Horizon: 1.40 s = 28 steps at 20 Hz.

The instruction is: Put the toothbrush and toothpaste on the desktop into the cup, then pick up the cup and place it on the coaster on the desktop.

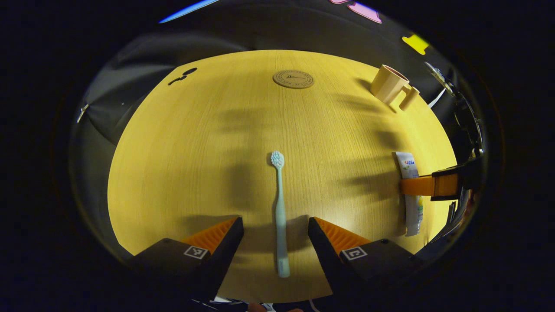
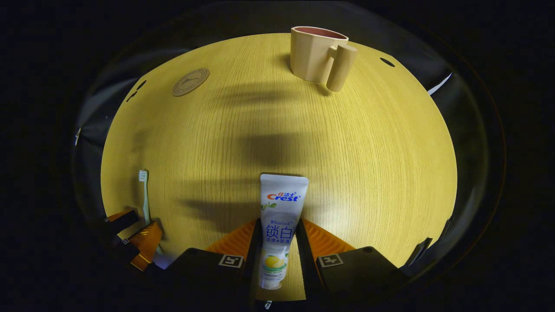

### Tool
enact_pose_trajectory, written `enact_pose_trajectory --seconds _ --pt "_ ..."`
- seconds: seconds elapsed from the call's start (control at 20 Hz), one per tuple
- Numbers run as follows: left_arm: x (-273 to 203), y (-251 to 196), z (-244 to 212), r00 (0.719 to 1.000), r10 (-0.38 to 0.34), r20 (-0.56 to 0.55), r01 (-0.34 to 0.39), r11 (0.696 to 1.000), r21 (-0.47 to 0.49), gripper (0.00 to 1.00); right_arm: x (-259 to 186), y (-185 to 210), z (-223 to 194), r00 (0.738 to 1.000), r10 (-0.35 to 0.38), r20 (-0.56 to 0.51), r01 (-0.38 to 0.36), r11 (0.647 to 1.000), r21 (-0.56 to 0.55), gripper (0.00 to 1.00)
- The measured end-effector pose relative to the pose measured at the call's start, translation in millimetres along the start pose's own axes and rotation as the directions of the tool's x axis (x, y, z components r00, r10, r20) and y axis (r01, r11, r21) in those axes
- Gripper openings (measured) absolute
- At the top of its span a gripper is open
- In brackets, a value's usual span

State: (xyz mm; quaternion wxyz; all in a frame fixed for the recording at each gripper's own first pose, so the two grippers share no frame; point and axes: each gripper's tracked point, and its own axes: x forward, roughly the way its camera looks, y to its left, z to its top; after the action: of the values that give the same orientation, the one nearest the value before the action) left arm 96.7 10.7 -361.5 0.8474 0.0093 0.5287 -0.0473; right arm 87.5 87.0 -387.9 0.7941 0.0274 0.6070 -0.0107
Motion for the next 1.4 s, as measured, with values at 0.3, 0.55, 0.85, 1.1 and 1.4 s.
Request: enact_pose_trajectory --seconds 0.3,0.55,0.85,1.1,1.4 --pt "3.9 -3.6 2.4 0.999 -0.001 -0.033 0.002 0.999 0.04 0.9 -0.3 0.2 0.6 1.0 0.005 -0.006 -0.005 1.0 0.006 0.47" --pt "1.3 -7.2 0.6 0.997 -0.005 -0.071 0.009 0.999 0.051 0.63 -0.7 0.2 0.4 1.0 0.009 -0.013 -0.009 1.0 0.016 0.47" --pt "2.1 -4.2 1.6 0.995 -0.023 -0.092 0.024 1.0 0.006 0.16 -0.7 -0.2 0.3 1.0 -0.001 -0.013 0.001 1.0 0.003 0.45" --pt "1.9 -3.8 4.1 0.997 -0.024 -0.073 0.023 0.999 -0.022 0.07 -2.1 -0.9 0.2 1.0 0.006 -0.006 -0.006 1.0 0.001 0.35" --pt "-0.7 -5.3 -0.5 0.999 -0.035 -0.036 0.031 0.995 -0.091 0.07 -3.0 -2.2 1.9 0.997 0.054 0.058 -0.058 0.997 0.058 0.3"
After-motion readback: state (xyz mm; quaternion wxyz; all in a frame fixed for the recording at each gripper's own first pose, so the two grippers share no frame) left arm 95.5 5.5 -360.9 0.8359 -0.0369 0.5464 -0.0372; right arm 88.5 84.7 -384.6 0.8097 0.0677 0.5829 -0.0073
